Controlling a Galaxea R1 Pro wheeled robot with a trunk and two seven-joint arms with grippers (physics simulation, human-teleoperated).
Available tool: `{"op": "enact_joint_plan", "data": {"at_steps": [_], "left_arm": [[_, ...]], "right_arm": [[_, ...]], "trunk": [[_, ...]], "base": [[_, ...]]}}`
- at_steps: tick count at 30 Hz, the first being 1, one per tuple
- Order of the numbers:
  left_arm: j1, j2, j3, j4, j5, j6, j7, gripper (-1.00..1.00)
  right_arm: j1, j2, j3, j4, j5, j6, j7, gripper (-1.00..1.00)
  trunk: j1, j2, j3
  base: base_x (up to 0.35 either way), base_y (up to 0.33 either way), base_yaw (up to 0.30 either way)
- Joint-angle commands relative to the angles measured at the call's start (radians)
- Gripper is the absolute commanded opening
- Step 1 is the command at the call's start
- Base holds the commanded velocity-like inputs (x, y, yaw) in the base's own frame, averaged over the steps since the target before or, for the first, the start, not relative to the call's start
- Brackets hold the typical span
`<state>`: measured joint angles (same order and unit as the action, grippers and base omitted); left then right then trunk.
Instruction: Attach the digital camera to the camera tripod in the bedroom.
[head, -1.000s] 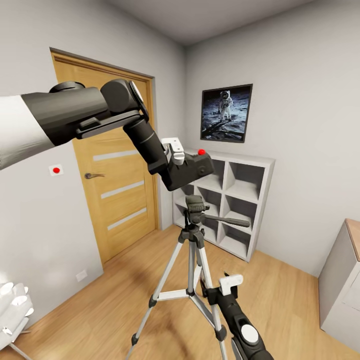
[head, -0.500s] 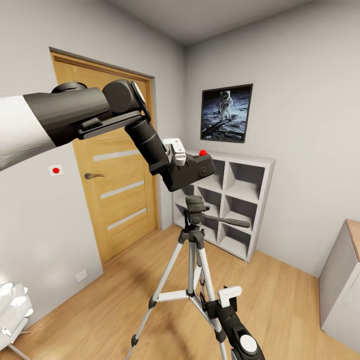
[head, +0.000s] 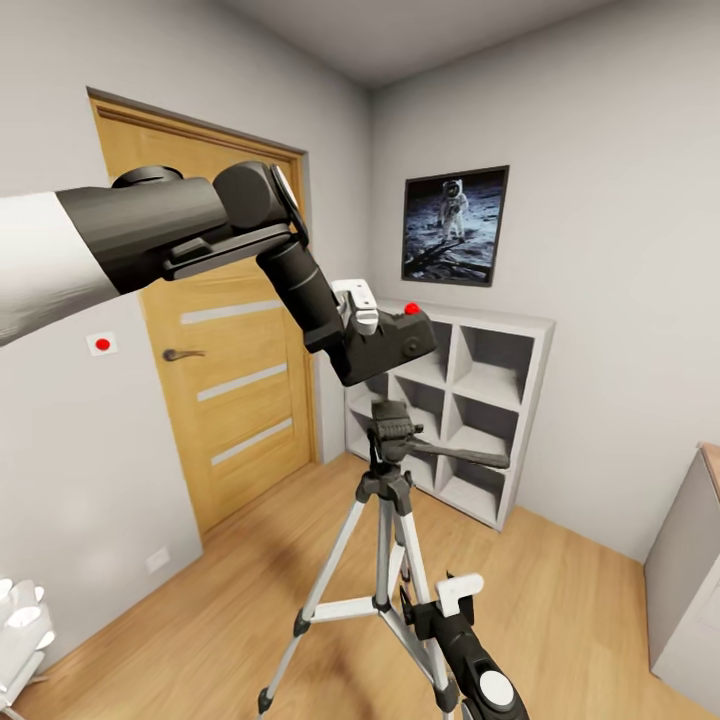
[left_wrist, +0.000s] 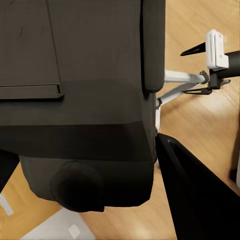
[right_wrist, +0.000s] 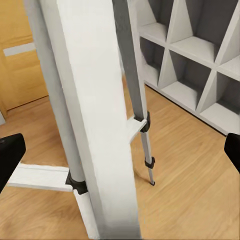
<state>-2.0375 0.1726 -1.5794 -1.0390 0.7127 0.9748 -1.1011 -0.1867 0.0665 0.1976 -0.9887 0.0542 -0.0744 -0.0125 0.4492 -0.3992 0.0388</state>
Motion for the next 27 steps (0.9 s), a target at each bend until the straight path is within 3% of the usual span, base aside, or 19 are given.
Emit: {"op": "enact_joint_plan", "data": {"at_steps": [1, 18, 27], "left_arm": [[-0.001, 0.000, -0.002, -0.001, 0.002, 0.002, -0.002, -1.00], [-0.001, -0.001, -0.002, -0.006, 0.001, 0.002, -0.002, -1.00], [-0.001, -0.024, -0.002, -0.006, 0.001, 0.002, -0.001, -1.00]], "right_arm": [[0.000, 0.001, 0.000, 0.001, 0.006, -0.003, -0.001, 1.00], [0.000, 0.003, 0.002, 0.006, 0.006, -0.002, -0.001, 1.00], [0.000, 0.008, 0.003, 0.030, 0.006, -0.004, -0.001, 1.00]], "trunk": [[0.001, -0.001, 0.000], [0.001, -0.001, 0.000], [0.001, -0.001, 0.000]], "base": [[0.178, 0.000, 0.000], [0.014, 0.000, 0.000], [0.000, 0.000, 0.000]]}}
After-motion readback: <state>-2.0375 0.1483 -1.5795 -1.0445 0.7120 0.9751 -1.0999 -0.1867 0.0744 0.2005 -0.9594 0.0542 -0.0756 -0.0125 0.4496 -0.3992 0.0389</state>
